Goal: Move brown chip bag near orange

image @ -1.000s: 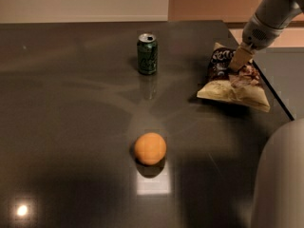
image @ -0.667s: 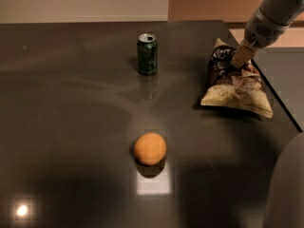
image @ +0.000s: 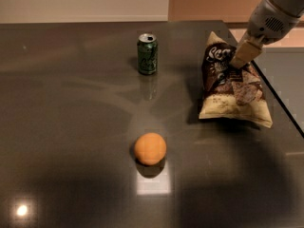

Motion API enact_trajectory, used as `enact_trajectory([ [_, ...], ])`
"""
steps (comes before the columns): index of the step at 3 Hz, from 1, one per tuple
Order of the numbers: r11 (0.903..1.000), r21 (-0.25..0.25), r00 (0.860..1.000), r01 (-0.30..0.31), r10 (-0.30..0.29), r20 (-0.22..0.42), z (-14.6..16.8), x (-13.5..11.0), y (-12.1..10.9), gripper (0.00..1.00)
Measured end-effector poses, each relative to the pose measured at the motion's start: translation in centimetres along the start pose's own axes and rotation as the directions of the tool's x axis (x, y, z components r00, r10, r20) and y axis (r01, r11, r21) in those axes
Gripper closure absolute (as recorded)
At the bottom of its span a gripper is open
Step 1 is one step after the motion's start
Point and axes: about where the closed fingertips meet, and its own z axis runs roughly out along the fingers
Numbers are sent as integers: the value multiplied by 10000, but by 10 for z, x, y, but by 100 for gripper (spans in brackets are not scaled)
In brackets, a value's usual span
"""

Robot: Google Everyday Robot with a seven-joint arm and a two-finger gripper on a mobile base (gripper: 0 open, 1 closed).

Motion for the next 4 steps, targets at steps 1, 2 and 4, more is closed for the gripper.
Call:
enact_trajectory([
  [1, 9931, -286, 9934, 1141, -1143, -37, -12, -13, 39, 100],
  [2, 9757, -567, 9771, 2117, -2127, -121, -15, -21, 77, 100],
  [4, 9409, -1071, 9457, 3215, -3247, -141, -10, -39, 135, 100],
])
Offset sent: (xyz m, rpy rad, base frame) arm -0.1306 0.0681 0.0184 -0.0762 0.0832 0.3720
